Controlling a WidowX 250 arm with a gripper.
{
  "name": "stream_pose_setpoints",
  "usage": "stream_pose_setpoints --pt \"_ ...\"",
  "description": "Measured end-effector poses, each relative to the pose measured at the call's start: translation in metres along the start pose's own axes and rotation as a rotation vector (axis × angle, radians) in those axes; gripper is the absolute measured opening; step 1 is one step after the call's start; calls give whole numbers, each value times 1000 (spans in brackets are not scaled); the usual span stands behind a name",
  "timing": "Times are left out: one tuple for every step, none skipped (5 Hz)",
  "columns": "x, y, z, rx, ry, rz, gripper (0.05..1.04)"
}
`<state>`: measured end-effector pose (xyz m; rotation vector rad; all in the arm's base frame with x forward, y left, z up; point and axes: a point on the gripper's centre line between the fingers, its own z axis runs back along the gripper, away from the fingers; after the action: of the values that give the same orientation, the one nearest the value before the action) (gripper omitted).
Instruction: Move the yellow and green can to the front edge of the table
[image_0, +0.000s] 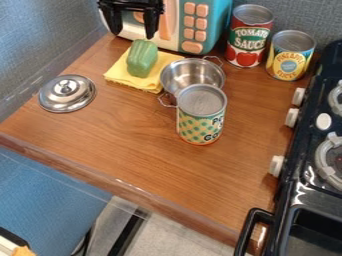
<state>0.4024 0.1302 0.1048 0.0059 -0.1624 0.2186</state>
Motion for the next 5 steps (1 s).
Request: stream_pose_setpoints --pt "-5 0 -13 -5 35 2 1001" --pt "-15 -22 -27 -21 62 -54 1001" --pt "-19 -51 -26 -41 57 -112 1001" --pt "-24 -81 -22 -66 38 -180 1001" --pt "-30 -116 -18 -81 8 -263 1001"
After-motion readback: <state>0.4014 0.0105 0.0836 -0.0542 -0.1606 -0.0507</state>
